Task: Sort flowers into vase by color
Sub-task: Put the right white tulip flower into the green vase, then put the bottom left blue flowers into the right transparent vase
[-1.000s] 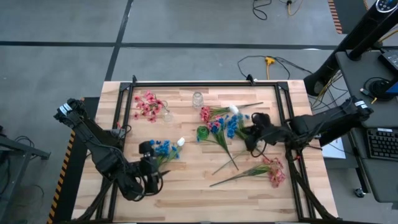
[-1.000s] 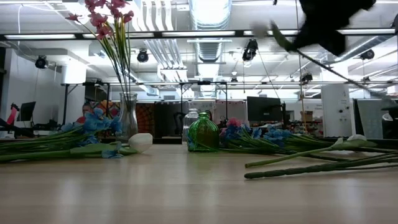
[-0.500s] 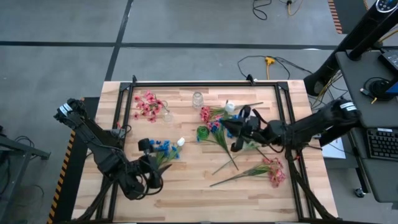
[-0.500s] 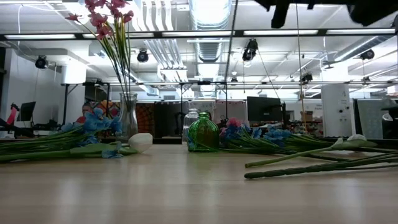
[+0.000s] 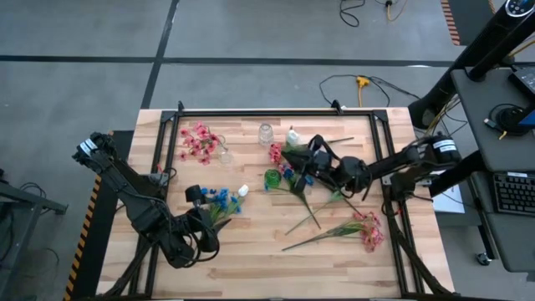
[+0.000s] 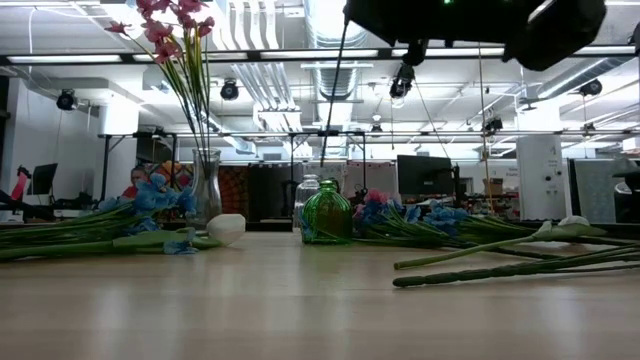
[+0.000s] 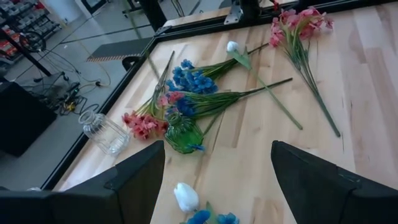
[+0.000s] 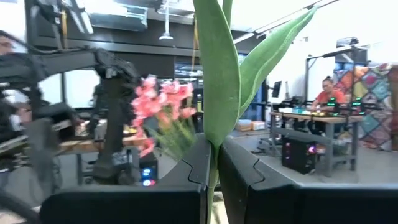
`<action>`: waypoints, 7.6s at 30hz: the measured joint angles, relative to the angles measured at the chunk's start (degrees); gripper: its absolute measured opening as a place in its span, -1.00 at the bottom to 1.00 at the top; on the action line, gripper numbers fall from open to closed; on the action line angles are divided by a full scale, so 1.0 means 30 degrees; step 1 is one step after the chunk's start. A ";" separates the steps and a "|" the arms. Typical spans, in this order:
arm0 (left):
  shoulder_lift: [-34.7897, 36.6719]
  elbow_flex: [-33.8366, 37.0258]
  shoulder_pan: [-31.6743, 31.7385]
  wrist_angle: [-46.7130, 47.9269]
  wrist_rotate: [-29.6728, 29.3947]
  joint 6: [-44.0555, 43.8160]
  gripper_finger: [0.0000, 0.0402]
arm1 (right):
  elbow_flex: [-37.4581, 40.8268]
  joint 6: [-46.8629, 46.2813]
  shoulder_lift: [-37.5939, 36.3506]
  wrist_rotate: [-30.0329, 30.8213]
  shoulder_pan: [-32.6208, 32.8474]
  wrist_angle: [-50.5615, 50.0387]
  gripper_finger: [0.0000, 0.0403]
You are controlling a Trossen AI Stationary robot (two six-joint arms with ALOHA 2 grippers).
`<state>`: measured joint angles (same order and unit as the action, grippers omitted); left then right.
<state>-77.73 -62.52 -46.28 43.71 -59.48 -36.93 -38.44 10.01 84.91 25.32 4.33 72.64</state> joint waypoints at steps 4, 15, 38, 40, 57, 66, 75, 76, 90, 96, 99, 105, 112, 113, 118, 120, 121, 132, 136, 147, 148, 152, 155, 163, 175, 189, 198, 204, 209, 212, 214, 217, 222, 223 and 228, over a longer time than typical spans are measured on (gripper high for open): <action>0.0000 0.0007 0.0022 0.0005 0.0000 -0.0007 0.37 | -0.0261 0.0110 0.0187 0.0014 -0.0503 -0.0155 -0.94; 0.0000 0.0015 0.0087 0.0005 0.0000 -0.0066 0.37 | -0.0263 -0.0125 0.0151 -0.0016 -0.0834 -0.0640 -0.94; 0.0007 0.0029 0.0095 -0.0002 0.0005 -0.0085 0.37 | -0.0261 -0.0382 0.0129 -0.0008 -0.0834 -0.1123 -0.94; 0.0007 0.0029 0.0095 -0.0002 0.0000 -0.0142 0.37 | -0.0264 -0.0375 0.0129 -0.0008 -0.0834 -0.1116 -0.94; 0.0015 0.0140 0.0091 -0.0010 0.0004 -0.0229 0.37 | -0.0267 -0.0718 0.0126 -0.0002 -0.0834 -0.1686 -0.94; 0.0015 0.0372 0.0124 -0.0002 0.0007 -0.0437 0.37 | -0.0268 -0.0848 0.0129 0.0043 -0.0834 -0.2114 -0.94; 0.0015 0.0372 0.0124 -0.0010 0.0007 -0.0474 0.37 | -0.0268 -0.0795 0.0136 0.0043 -0.0834 -0.2121 -0.94; 0.0015 0.0372 0.0124 -0.0009 0.0007 -0.0505 0.37 | -0.0268 -0.0794 0.0136 0.0043 -0.0834 -0.2121 -0.94; 0.0015 0.0372 0.0124 -0.0010 0.0007 -0.0517 0.37 | -0.0265 -0.0623 0.0166 0.0043 -0.0834 -0.2675 -0.93; 0.0015 0.0372 0.0124 -0.0005 0.0010 -0.0517 0.37 | -0.0268 -0.0688 0.0166 0.0043 -0.0834 -0.2748 -0.73; 0.0015 0.0372 0.0124 -0.0009 0.0007 -0.0517 0.37 | -0.0268 -0.0830 0.0166 0.0050 -0.0834 -0.2758 -0.58; 0.0015 0.0372 0.0124 -0.0006 0.0011 -0.0519 0.37 | -0.0268 -0.0962 0.0166 0.0050 -0.0834 -0.3159 -0.32; 0.0015 0.0372 0.0142 0.0000 0.1461 -0.1285 0.37 | -0.0268 -0.0962 -0.0119 0.0057 -0.0827 -0.3370 -0.12; 0.0015 0.0372 0.0138 -0.0002 0.1831 -0.1419 0.37 | -0.0268 -0.1036 -0.0268 0.0057 -0.0827 -0.3520 -0.09; 0.0015 0.0372 0.0138 0.0012 0.2179 -0.1838 0.37 | -0.0261 -0.1709 -0.1094 0.0060 -0.0827 -0.5252 0.02; 0.0015 0.0372 0.0138 0.0078 0.2186 -0.1985 0.37 | -0.0261 -0.1952 -0.1495 0.0077 -0.0827 -0.6038 0.06; 0.0015 0.0372 0.0138 0.0085 0.2230 -0.2077 0.37 | -0.0268 -0.2088 -0.1753 0.0175 -0.0827 -0.6505 0.08; 0.0015 0.0379 0.0124 0.0249 0.2615 -0.2462 0.37 | -0.0264 -0.3803 -0.4341 0.0604 -0.0827 -1.1444 0.35; 0.0015 0.0379 0.0124 0.0287 0.2674 -0.2521 0.37 | -0.0268 -0.3945 -0.4950 0.0589 -0.0812 -1.2154 0.44; 0.0015 0.0379 0.0124 0.0381 0.3530 -0.2620 0.37 | -0.0264 -0.3850 -0.6153 0.0582 -0.0783 -1.2362 0.57; 0.0014 0.0380 0.0124 0.0422 0.3663 -0.2732 0.37 | -0.0266 -0.3857 -0.6291 0.0582 -0.0783 -1.2423 0.56; 0.0007 0.0386 0.0124 0.0969 0.3727 -0.3410 0.37 | -0.0457 -0.3853 -0.6695 0.0589 -0.0783 -1.3093 0.56; 0.0007 0.0386 0.0124 0.1425 0.4223 -0.3930 0.37 | -0.1139 -0.3843 -0.6781 0.0591 -0.0783 -1.4101 0.56; 0.0007 0.0386 0.0124 0.1517 0.4546 -0.4240 0.37 | -0.3441 -0.3792 -0.6568 0.0589 -0.0783 -1.7448 0.56; 0.0007 0.0386 0.0131 0.2825 0.7641 -0.6980 0.37 | -0.8346 -0.4017 -0.6537 0.2551 -0.0783 -2.5210 0.56; -0.1267 0.1393 0.0146 0.3973 1.0516 -1.0818 0.37 | -1.0526 -0.4316 -0.6530 0.2622 -0.0783 -2.8182 0.56; -0.2126 0.4107 -0.0414 0.3207 1.2099 -1.5481 0.37 | -1.0526 -0.4331 -0.6530 0.2585 -0.0783 -2.8538 0.56; -0.2540 0.5395 -0.0561 0.1208 1.2103 -1.6100 0.37 | -1.0526 -0.4325 -0.6523 0.2585 -0.0783 -2.8692 0.56; -0.3012 0.6347 -0.0597 -0.0578 1.2160 -1.6168 0.37 | -1.0526 -0.4294 -0.6523 0.2585 -0.0783 -2.8692 0.56; -0.3603 0.6476 -0.0648 -0.0705 1.2398 -1.6429 0.34 | -1.0526 -0.4301 -0.6523 0.2585 -0.0783 -2.8707 0.56; -0.4064 0.6477 -0.0735 -0.0759 1.2717 -1.6477 0.30 | -1.0526 -0.4316 -0.6523 0.2585 -0.0783 -2.8707 0.56; -0.4740 0.6399 -0.0856 -0.0903 1.2788 -1.6562 0.23 | -1.0523 -0.4316 -0.6523 0.2585 -0.0783 -2.8707 0.56; -0.5603 0.5905 -0.1028 -0.0707 1.2710 -1.6560 0.02 | -1.0519 -0.4331 -0.6523 0.2585 -0.0783 -2.8707 0.56; -0.5666 0.5803 -0.1072 -0.0687 1.2703 -1.6546 -0.04 | -1.0519 -0.4331 -0.6523 0.2585 -0.0778 -2.8711 0.56; -0.5621 0.5676 -0.1255 -0.0708 1.2827 -1.6540 -0.39 | -1.0519 -0.4338 -0.6523 0.2585 -0.0783 -2.8707 0.56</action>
<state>-94.60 -45.50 -50.05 41.59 -21.00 -86.55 -70.00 -3.01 65.34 33.08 1.98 -13.47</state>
